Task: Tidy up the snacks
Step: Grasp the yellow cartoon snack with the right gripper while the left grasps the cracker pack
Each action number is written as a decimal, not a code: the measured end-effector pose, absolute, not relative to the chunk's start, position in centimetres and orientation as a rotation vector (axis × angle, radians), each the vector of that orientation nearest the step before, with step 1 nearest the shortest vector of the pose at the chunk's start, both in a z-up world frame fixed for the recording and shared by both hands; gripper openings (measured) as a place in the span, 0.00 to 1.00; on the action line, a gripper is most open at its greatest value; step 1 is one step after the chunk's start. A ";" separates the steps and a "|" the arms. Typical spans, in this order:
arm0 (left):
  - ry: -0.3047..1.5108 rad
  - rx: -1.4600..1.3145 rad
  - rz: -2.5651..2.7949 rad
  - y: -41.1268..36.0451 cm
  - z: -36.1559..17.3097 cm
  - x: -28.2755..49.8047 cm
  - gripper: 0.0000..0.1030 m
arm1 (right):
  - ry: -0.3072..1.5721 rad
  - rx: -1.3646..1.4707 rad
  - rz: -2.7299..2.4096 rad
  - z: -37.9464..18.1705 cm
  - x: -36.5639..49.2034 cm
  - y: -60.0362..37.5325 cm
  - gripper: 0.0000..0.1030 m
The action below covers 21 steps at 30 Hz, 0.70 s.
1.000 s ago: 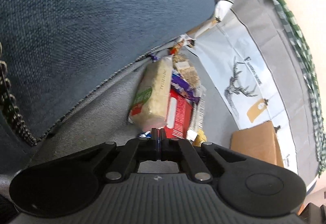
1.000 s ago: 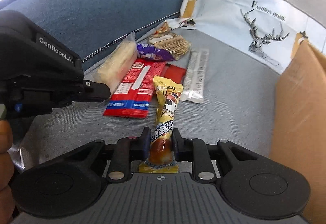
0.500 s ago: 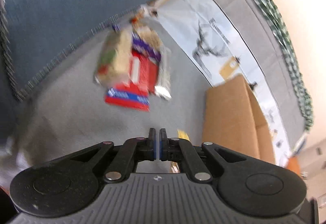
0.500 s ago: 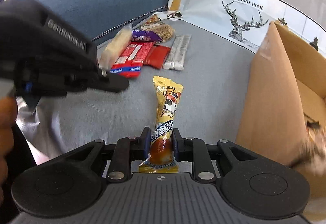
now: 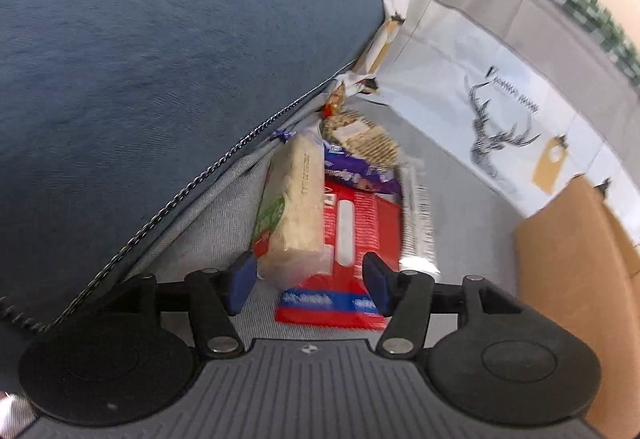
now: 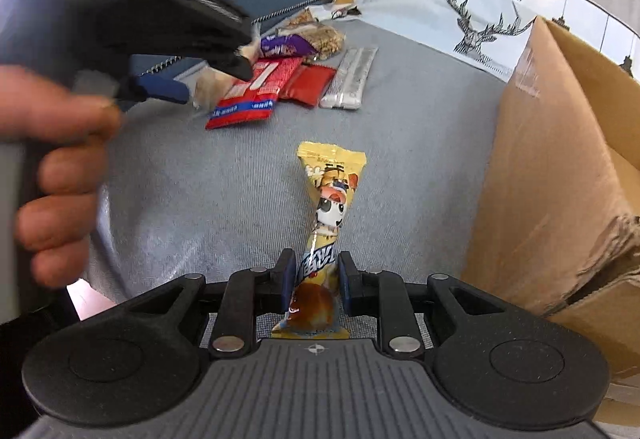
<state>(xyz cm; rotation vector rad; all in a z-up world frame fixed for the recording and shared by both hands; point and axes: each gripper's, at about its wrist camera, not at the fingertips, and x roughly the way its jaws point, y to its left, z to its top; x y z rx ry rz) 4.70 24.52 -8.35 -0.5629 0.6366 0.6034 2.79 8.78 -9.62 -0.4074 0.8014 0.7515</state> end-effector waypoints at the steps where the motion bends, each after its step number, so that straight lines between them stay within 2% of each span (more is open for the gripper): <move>1: 0.642 -0.538 0.620 24.5 -8.5 5.2 0.61 | 0.802 -0.408 0.754 -9.7 2.8 8.8 0.24; 2: 0.647 -0.520 0.631 24.6 -8.7 5.5 0.59 | 0.803 -0.406 0.755 -9.7 2.9 8.8 0.24; 4: 0.658 -0.506 0.638 24.9 -9.1 5.8 0.39 | 0.807 -0.394 0.754 -9.8 3.2 8.9 0.24; 6: 0.652 -0.511 0.629 24.9 -9.1 5.6 0.28 | 0.809 -0.384 0.752 -9.9 3.4 8.9 0.24; 16: 0.512 -0.647 0.372 23.3 -6.3 1.9 0.25 | 0.786 -0.384 0.752 -9.9 3.4 9.0 0.19; 21: 0.584 -0.796 0.180 22.6 -7.4 1.3 0.25 | 0.788 -0.374 0.749 -9.8 3.6 8.7 0.19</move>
